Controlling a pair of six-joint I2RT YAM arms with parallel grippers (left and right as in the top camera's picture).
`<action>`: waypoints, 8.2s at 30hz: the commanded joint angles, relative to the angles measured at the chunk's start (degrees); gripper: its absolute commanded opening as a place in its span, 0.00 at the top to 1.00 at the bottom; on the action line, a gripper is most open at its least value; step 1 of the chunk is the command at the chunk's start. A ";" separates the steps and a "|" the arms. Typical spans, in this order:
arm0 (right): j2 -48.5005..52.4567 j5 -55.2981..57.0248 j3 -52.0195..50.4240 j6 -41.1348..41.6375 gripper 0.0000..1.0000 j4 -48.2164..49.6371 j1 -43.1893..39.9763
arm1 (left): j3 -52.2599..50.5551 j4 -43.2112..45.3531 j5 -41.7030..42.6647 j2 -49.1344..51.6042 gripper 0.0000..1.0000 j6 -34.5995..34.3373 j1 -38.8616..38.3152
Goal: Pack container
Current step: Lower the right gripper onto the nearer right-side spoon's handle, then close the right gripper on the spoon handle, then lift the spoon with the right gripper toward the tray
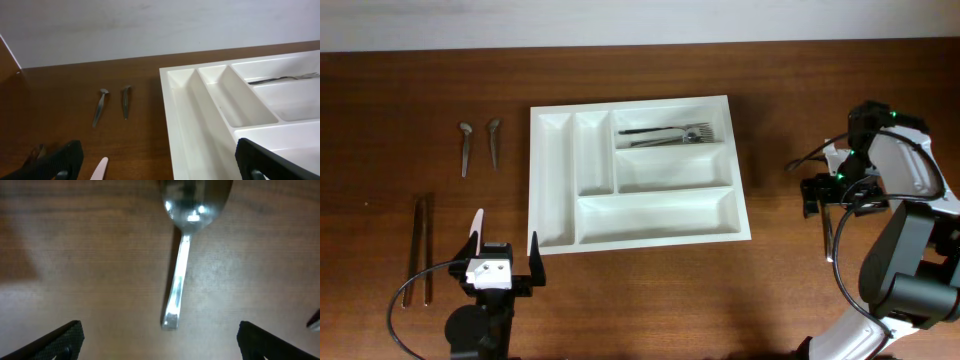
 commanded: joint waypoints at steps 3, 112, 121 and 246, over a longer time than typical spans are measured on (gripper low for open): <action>-1.27 -0.72 -1.09 -2.32 0.01 3.06 -0.24 | -0.35 0.04 -0.63 -0.39 0.01 0.94 0.09; 4.39 -4.83 -10.16 -8.48 0.36 12.92 -6.84 | -0.35 0.04 -0.61 -0.39 0.01 0.94 0.09; 4.39 -4.83 -10.14 -8.24 0.66 12.90 -6.84 | -0.35 0.04 -0.61 -0.39 0.01 0.94 0.09; 6.43 -16.02 23.43 19.50 0.96 3.78 1.90 | -0.35 0.04 -0.61 -0.39 0.01 0.94 0.09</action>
